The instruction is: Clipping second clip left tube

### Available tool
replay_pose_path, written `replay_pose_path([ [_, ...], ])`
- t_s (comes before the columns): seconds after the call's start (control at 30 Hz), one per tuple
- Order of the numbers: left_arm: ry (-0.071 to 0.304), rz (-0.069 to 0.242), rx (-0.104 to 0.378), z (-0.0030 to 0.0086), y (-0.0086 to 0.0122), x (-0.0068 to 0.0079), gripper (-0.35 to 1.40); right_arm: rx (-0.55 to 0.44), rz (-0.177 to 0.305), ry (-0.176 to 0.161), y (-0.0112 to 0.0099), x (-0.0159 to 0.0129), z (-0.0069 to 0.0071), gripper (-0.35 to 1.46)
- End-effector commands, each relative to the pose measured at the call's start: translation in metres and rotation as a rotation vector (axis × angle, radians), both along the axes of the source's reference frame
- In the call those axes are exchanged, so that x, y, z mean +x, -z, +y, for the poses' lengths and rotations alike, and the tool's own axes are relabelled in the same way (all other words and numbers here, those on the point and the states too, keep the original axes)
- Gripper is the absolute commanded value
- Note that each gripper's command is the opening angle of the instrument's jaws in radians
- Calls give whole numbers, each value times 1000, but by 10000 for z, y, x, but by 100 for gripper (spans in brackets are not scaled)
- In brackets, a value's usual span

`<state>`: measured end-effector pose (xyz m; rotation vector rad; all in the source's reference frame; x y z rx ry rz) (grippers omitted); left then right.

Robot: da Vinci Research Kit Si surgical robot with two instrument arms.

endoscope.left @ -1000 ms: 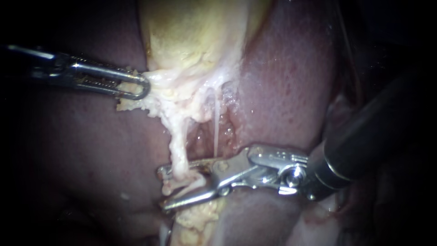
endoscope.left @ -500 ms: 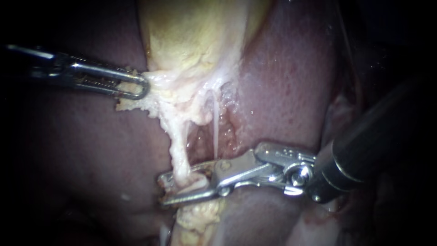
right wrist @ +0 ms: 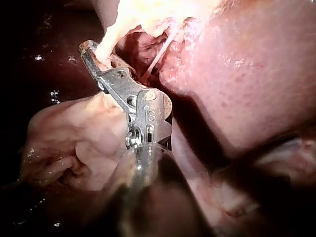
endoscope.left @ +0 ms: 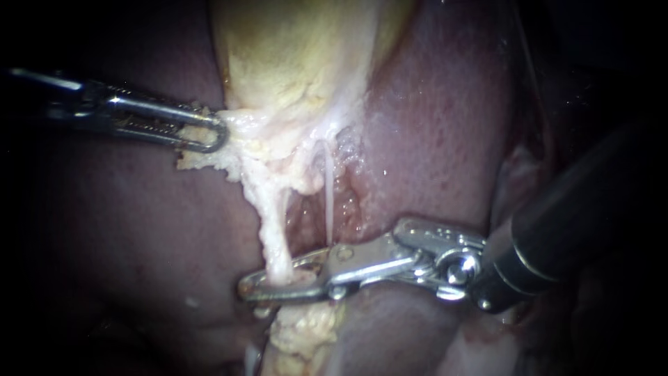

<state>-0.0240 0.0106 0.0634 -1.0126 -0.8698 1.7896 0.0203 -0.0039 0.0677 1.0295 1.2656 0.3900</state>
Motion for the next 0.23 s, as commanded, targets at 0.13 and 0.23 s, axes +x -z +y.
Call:
replay_pose_path([
  [0.13,-2,2,0,0,0,0,-35,-3,0,0,-2,2,-1,-35],
  [0.23,-2,2,0,1,-1,0,-35,-3,-1,-1,-4,2,-1,-35],
])
